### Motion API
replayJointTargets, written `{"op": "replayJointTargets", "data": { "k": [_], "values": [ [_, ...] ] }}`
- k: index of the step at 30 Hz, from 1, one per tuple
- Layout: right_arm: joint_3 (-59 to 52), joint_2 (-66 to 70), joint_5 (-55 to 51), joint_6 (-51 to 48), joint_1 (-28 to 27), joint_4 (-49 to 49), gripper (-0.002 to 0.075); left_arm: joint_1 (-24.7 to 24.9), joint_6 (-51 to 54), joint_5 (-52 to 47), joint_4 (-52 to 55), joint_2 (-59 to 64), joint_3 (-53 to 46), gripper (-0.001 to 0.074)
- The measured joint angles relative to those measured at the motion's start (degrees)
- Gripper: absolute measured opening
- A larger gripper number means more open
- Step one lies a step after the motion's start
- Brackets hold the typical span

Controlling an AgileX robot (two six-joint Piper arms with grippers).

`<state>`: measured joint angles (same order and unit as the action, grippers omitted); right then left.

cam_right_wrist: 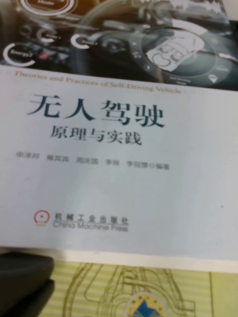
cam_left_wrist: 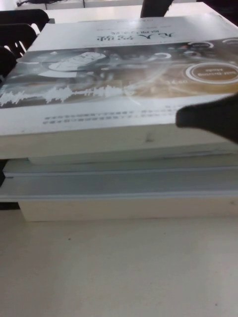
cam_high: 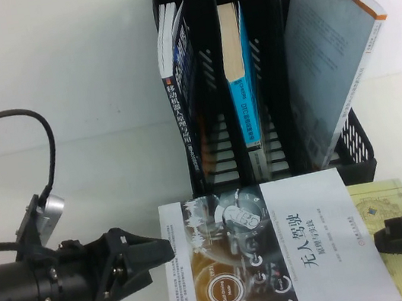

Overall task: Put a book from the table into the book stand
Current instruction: Push book with right arm

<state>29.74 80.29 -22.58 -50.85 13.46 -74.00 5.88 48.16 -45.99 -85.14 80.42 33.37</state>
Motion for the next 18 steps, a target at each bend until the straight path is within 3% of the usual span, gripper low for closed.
{"op": "replayJointTargets", "data": {
  "k": [6, 18],
  "values": [
    [0.0, 0.09, 0.0, -1.22, 0.08, -1.31, -0.0001, 0.0, -1.7, -1.42, 3.75, 4.13, 3.11, 0.0552],
    [0.1, 0.51, 0.0, -1.85, 0.08, -1.72, -0.0001, 0.0, -1.38, -9.1, 5.4, 15.71, 7.23, 0.0562]
  ]
}}
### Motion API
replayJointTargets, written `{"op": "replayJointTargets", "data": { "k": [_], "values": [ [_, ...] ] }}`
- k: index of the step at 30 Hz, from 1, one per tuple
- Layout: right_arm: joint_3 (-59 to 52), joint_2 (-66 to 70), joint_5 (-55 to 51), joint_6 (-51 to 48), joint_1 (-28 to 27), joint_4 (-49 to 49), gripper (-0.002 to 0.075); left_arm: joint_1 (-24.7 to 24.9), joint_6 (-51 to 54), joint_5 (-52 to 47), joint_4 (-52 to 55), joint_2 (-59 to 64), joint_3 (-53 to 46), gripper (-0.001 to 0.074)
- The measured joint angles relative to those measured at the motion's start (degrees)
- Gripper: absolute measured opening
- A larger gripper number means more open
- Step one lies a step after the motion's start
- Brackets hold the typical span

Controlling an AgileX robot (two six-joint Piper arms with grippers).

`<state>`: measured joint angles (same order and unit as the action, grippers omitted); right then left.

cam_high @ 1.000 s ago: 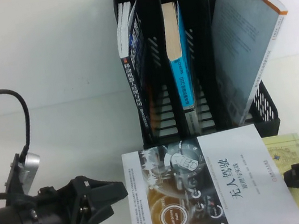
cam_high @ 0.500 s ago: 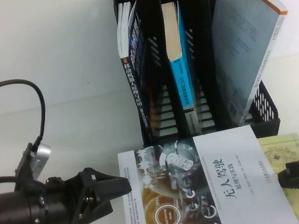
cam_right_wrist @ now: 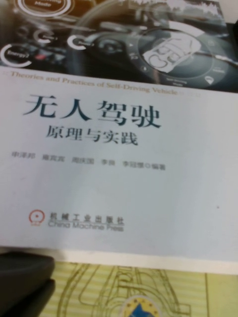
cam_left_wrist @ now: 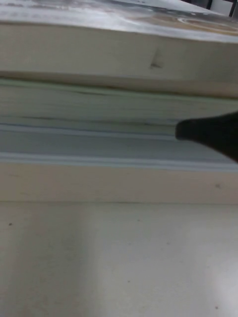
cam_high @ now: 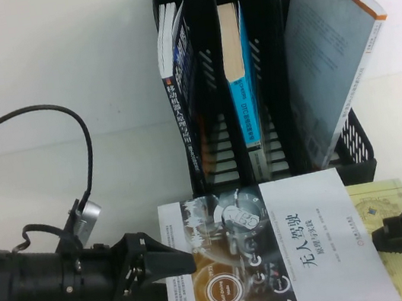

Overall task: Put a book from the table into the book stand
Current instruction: Push book with right arm, then pick up the book with your left arm

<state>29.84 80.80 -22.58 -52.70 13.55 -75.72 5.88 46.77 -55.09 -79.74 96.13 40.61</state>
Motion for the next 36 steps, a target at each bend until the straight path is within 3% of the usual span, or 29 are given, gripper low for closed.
{"op": "replayJointTargets", "data": {
  "k": [15, 24, 29, 36],
  "values": [
    [3.98, 6.73, -5.32, -2.83, 0.0, -4.36, -0.0001, 0.0, 1.32, -1.33, -2.47, 3.17, 0.12, 0.0562],
    [6.49, 8.51, -3.76, -3.1, 3.96, -4.51, -0.0001, -0.12, 2.02, -1.33, -1.56, 3.28, 0.25, 0.0543],
    [6.62, 8.6, -3.63, -3.1, 4.18, -3.69, -0.0001, -0.12, 2.81, -1.42, 2.52, 3.28, 0.25, 0.0413],
    [6.83, 8.6, -2.27, -3.0, 4.46, -0.83, -0.0001, -0.45, 3.93, -5.75, 3.17, 3.28, 0.51, 0.0118]
  ]
}}
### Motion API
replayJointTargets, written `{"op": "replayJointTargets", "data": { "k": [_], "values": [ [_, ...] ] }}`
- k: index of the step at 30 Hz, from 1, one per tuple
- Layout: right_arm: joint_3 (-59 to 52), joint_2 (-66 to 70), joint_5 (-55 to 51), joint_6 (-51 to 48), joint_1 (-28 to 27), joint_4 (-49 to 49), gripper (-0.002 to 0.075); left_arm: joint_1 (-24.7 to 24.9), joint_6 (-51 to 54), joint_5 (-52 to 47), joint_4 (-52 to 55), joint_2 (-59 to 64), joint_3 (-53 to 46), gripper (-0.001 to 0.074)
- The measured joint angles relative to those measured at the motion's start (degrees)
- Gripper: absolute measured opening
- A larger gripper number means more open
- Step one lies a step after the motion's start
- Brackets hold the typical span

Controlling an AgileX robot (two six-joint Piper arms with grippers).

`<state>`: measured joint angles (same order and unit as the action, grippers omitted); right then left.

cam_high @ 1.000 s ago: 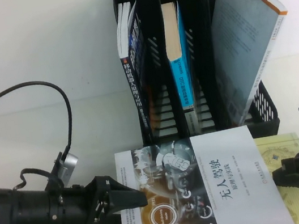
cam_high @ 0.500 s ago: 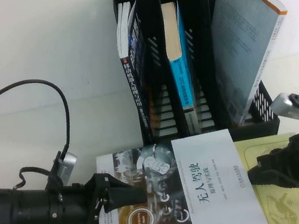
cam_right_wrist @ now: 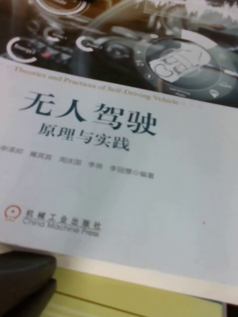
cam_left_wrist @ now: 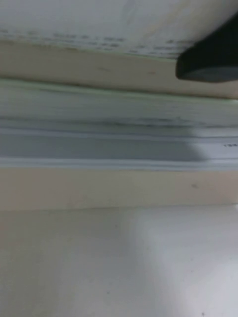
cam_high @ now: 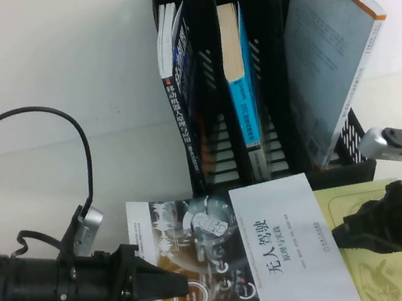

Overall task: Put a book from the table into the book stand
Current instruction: Pick up the book with your left arm

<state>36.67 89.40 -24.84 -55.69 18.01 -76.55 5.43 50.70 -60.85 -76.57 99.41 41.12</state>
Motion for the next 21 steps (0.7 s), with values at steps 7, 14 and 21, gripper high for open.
{"op": "replayJointTargets", "data": {
  "k": [7, 14, 21],
  "values": [
    [0.11, -2.45, 3.57, 0.0, 0.56, 4.55, -0.0001, -0.09, -0.42, -1.52, -0.2, -1.43, 0.0, 0.0111],
    [-0.22, -8.65, 15.58, 0.0, 0.56, 10.79, -0.0001, 0.37, -6.81, -1.63, 0.88, -7.04, 0.47, 0.0102],
    [-0.33, -14.0, 22.78, -0.37, 0.56, 11.09, -0.0001, 0.36, -14.67, -1.98, 4.91, -14.46, 4.24, 0.0101]
  ]
}}
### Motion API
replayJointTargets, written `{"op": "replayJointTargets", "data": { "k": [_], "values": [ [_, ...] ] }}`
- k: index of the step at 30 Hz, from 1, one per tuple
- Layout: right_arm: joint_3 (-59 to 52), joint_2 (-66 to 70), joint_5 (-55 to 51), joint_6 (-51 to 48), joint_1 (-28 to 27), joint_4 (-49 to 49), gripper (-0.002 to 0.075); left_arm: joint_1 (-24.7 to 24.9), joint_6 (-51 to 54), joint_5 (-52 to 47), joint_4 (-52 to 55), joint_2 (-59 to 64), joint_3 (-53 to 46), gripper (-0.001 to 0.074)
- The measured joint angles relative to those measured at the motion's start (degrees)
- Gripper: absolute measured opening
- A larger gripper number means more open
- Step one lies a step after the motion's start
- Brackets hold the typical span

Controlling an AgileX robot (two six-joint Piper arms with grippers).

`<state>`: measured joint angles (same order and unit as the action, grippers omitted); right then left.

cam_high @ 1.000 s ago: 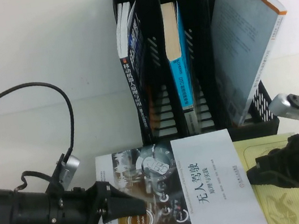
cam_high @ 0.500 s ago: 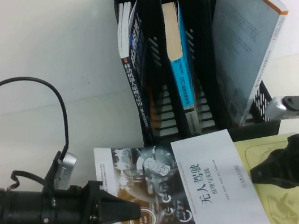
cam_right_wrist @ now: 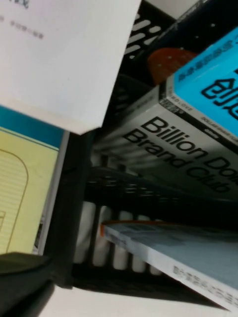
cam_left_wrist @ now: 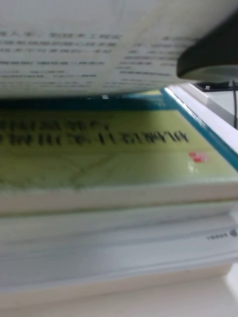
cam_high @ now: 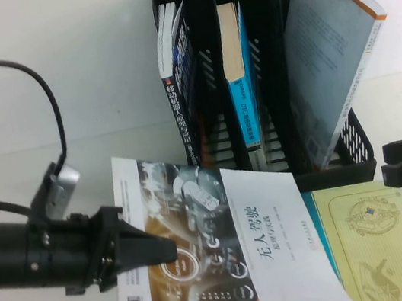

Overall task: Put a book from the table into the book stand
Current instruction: Pick up the book with your left arm, then place the book on the book shelf

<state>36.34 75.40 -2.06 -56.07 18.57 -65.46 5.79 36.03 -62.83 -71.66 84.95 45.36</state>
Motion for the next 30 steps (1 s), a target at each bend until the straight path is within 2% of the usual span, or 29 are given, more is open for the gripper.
{"op": "replayJointTargets", "data": {
  "k": [9, 23, 30],
  "values": [
    [-0.11, -0.79, -2.93, 0.33, 0.0, -0.67, -0.0001, 0.0, -11.66, -2.88, 11.78, -7.64, 12.43, 0.01],
    [-0.11, -2.58, -14.22, 0.54, 0.0, -1.06, -0.0001, 0.0, -26.27, -9.21, 24.93, -7.42, 41.91, 0.0099],
    [-0.11, -2.58, -17.23, 0.81, 0.0, -1.06, -0.0001, 0.0, -30.63, -9.87, 29.25, -5.03, 52.87, 0.0099]
  ]
}}
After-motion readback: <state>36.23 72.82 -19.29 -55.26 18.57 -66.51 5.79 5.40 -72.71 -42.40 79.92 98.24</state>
